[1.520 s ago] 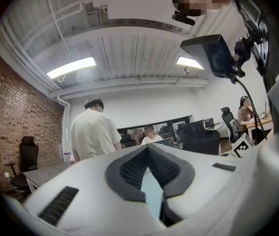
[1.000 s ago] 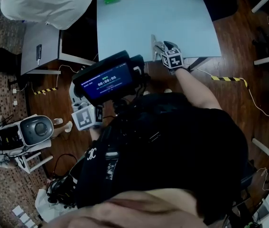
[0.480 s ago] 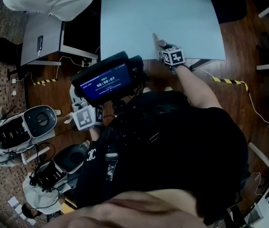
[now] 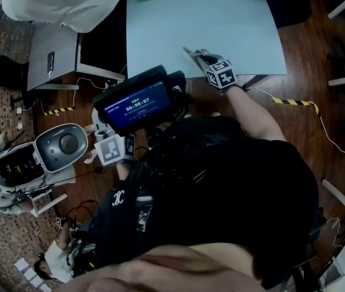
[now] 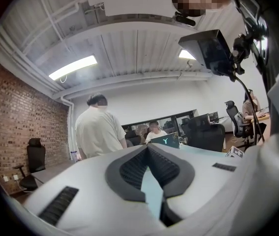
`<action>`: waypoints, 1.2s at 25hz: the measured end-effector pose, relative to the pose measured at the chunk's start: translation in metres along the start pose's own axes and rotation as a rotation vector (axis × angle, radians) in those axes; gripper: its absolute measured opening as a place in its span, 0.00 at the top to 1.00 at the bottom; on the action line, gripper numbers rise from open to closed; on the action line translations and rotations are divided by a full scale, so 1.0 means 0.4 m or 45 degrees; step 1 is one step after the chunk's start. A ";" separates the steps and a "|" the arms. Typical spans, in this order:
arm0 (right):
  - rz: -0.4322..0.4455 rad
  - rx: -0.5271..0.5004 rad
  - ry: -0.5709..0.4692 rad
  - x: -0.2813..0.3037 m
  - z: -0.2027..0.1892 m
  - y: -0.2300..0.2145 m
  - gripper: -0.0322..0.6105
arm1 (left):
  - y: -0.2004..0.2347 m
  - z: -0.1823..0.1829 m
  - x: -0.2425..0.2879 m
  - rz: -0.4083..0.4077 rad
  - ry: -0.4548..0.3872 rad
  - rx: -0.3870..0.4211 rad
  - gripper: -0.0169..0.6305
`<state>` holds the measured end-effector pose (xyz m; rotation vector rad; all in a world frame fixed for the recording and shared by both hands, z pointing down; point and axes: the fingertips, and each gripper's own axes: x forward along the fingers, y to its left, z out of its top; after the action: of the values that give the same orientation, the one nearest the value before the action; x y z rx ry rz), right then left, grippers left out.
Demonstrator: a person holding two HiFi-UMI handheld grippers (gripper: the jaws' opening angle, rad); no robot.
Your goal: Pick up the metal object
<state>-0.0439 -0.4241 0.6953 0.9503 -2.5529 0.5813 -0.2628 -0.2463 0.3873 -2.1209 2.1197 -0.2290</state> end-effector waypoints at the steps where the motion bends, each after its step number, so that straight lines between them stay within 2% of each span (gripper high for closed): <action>1: -0.011 -0.009 -0.031 -0.013 0.021 0.000 0.91 | -0.002 0.003 0.003 -0.005 -0.004 -0.003 0.95; 4: -0.050 -0.101 -0.172 -0.084 0.111 0.005 0.91 | -0.018 0.010 0.012 -0.023 -0.019 -0.010 0.96; 7: -0.091 -0.209 -0.369 -0.194 0.234 0.021 0.91 | -0.037 0.012 0.027 -0.037 -0.026 -0.012 0.96; 12: -0.190 -0.358 -0.738 -0.433 0.459 0.036 0.91 | -0.069 0.024 0.047 -0.059 -0.048 -0.023 0.96; 16: -0.289 -0.494 -0.926 -0.630 0.567 0.042 0.91 | -0.110 0.034 0.058 -0.072 -0.068 -0.028 0.96; 19: -0.363 -0.536 -0.988 -0.764 0.592 0.057 0.91 | -0.144 0.046 0.064 -0.084 -0.089 -0.030 0.96; 24: -0.452 -0.561 -1.055 -0.927 0.576 0.107 0.91 | -0.163 0.047 0.042 -0.116 -0.133 -0.016 0.96; 28: -0.521 -0.596 -1.006 -1.001 0.505 0.182 0.91 | -0.162 0.069 0.005 -0.186 -0.228 -0.063 0.96; 30: -0.555 -0.596 -0.986 -1.024 0.486 0.198 0.91 | -0.153 0.074 0.005 -0.205 -0.230 -0.052 0.96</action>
<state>0.1586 -0.2463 0.3222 1.6984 -2.7217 -0.6011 -0.1969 -0.2485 0.3706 -2.2428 1.8728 -0.0092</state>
